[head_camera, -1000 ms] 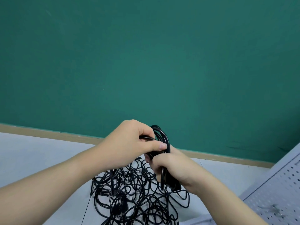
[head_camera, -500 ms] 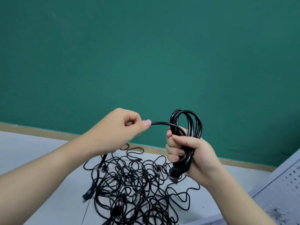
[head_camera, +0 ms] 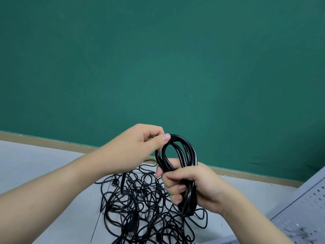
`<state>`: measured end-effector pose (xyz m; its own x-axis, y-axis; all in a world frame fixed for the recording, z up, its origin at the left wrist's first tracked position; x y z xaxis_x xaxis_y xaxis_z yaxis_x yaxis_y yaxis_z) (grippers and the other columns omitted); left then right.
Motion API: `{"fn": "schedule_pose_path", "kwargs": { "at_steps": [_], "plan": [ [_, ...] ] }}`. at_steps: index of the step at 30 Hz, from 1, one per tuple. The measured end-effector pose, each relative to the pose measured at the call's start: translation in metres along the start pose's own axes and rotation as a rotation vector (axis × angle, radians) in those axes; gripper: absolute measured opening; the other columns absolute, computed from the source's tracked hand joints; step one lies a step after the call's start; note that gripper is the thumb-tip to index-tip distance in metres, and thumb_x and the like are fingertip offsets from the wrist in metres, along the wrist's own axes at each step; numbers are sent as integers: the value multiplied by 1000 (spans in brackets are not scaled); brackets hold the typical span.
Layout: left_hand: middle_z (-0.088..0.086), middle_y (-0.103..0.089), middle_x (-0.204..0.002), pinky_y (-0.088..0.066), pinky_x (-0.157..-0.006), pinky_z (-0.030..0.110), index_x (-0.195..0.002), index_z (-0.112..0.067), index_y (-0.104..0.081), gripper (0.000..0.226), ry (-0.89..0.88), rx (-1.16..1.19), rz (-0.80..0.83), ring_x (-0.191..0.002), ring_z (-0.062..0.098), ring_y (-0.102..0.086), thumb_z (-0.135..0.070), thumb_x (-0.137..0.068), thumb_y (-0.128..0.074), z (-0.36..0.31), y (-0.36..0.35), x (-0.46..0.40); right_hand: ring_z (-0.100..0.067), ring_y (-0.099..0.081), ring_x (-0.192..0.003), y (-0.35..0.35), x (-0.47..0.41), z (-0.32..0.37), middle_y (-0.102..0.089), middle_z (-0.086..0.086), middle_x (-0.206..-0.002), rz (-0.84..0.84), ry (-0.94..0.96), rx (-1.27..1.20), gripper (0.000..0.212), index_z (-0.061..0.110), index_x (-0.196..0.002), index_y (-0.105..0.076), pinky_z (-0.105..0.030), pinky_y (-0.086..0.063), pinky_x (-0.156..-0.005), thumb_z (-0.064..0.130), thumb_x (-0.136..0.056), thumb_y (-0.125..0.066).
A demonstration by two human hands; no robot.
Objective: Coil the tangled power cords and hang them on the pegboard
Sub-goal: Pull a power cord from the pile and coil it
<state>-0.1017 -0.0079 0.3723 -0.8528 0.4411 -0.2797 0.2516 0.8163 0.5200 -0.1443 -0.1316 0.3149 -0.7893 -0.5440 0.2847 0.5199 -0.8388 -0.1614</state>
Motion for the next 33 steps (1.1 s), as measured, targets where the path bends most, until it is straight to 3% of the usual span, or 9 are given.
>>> {"fn": "schedule_pose_path", "kwargs": {
  "at_steps": [7, 11, 13, 15, 18, 23, 28, 30, 33],
  "plan": [
    [-3, -39, -59, -25, -53, 33, -89, -20, -52, 44, 132, -71, -44, -55, 16, -30, -63, -97, -45, 9, 2, 2, -12, -27, -58, -5, 1, 3, -35, 0, -68, 7, 0, 73, 14, 9, -97, -66, -23, -35, -56, 9, -86, -58],
    [-8, -40, -56, -28, -55, 32, -95, -24, -58, 48, 170, 43, -12, -53, 15, -31, -71, -90, -48, 12, -3, 3, -12, -28, -57, -5, 2, 4, -36, 0, -67, 14, -1, 107, 14, 9, -97, -65, -24, -35, -56, 9, -85, -58],
    [-7, -53, -55, -32, -52, 24, -94, -18, -67, 48, 145, 134, 79, -47, 8, -38, -64, -92, -54, 5, -11, 4, -13, -32, -57, -7, 3, 2, -39, -1, -67, 26, -8, 123, 16, 7, -99, -66, -25, -36, -57, 9, -85, -59],
    [14, -69, -65, -33, -49, 14, -84, -13, -71, 38, 103, 227, 180, -48, 9, -49, -48, -98, -61, -4, -20, 5, -13, -34, -57, -10, 4, 2, -41, -1, -67, 39, -12, 124, 16, 7, -100, -67, -25, -38, -57, 10, -85, -60],
    [14, -63, -61, -29, -48, 22, -73, -27, -71, 32, 104, 291, 176, -49, 14, -47, -41, -100, -62, -5, -21, 5, -12, -35, -57, -15, 4, 5, -40, 0, -67, 56, -4, 80, 15, 9, -98, -70, -25, -40, -57, 10, -86, -61],
    [4, -51, -68, -29, -47, 20, -85, -18, -63, 33, 201, 405, 200, -53, 14, -44, -48, -98, -65, 6, -26, 6, -11, -43, -56, -17, 1, 8, -46, -5, -72, 130, 42, -15, 16, 5, -108, -66, -26, -47, -56, 5, -93, -61],
    [-2, -55, -73, -23, -51, 24, -60, -25, -47, 47, 345, 591, 172, -54, 15, -42, -64, -81, -64, 11, -30, 8, -13, -49, -56, -19, 2, 10, -53, -7, -74, 152, 81, -35, 15, 2, -109, -64, -28, -52, -59, 5, -94, -63],
    [-4, -56, -71, -28, -46, 20, -58, -26, -43, 51, 389, 620, 126, -57, 17, -41, -69, -79, -62, 13, -29, 9, -13, -50, -56, -19, 0, 11, -53, -8, -74, 117, 100, -22, 23, 0, -109, -60, -29, -55, -60, 9, -91, -70],
    [-7, -39, -59, -25, -42, 20, -57, -27, -35, 57, 415, 572, 59, -49, 17, -35, -70, -86, -57, 15, -26, 7, -12, -46, -59, -18, -2, 12, -49, -4, -74, 90, 104, 21, 28, 4, -102, -66, -28, -53, -62, 26, -86, -74]
  ]
}}
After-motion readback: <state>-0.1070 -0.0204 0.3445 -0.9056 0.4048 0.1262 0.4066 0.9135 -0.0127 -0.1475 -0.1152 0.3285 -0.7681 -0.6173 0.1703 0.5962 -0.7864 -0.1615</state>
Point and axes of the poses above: each hand's wrist, its own x-axis away from the middle knuckle, its own y-axis out of the back of the hand, z = x × y, the point moved 8 cm from there along -x, towards the middle knuckle
